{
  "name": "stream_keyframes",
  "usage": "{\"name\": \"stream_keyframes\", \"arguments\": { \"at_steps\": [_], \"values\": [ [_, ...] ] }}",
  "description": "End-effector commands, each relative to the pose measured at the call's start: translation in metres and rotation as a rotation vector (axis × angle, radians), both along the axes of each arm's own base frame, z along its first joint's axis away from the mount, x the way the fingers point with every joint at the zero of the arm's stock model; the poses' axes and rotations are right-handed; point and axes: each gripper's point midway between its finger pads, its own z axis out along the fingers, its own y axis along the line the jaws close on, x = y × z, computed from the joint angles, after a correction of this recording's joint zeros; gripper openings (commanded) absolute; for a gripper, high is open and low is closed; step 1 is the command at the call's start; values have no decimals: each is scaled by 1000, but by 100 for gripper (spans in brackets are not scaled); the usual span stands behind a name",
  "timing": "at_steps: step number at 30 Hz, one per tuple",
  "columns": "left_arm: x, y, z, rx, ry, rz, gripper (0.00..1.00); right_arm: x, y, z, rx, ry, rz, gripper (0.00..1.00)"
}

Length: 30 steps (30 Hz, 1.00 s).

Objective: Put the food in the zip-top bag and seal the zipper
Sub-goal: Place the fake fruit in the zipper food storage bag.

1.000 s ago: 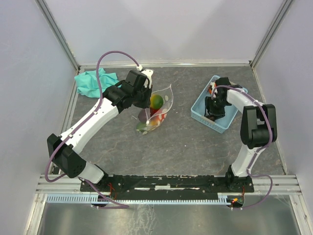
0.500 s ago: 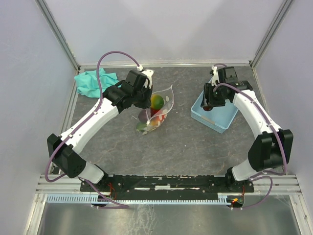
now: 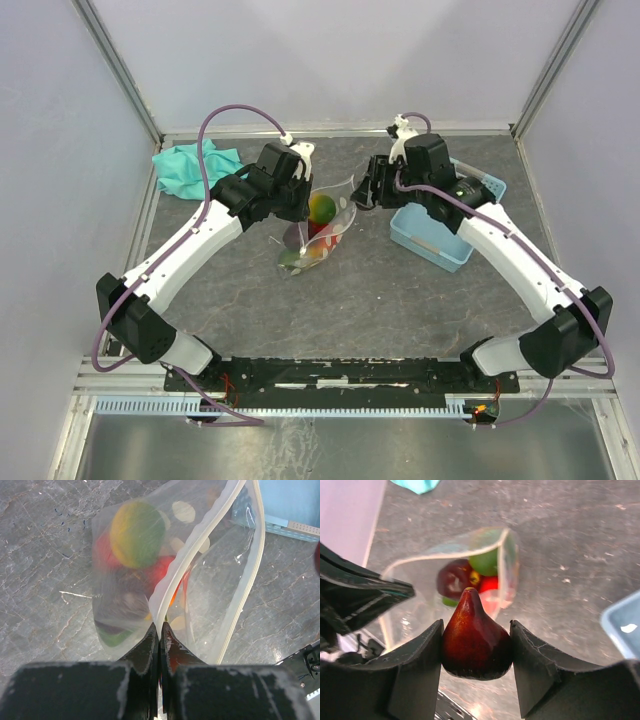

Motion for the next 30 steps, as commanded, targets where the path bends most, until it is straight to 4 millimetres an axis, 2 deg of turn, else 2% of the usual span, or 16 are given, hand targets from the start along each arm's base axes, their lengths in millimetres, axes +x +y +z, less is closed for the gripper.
{"name": "stream_keyframes", "arguments": {
  "at_steps": [1,5,11,15,20,25,30],
  "values": [
    [0,-7,23,-77,-57,-14,3,8,40,36,212,-65,-11,49],
    [0,-8,23,-82,-53,-18,3,10,64,29,259,-32,-8,50],
    [-1,-9,26,-96,-62,-20,3,13,85,-6,249,25,-41,52],
    [-1,-9,26,-98,-61,-21,3,14,93,-27,233,70,-42,57],
    [-1,-10,26,-103,-60,-23,3,14,94,-41,199,99,-42,67],
    [0,-10,25,-101,-60,-21,3,11,90,-43,159,97,-27,81],
    [0,-9,23,-95,-58,-20,3,8,83,-26,127,46,4,84]
  ]
}}
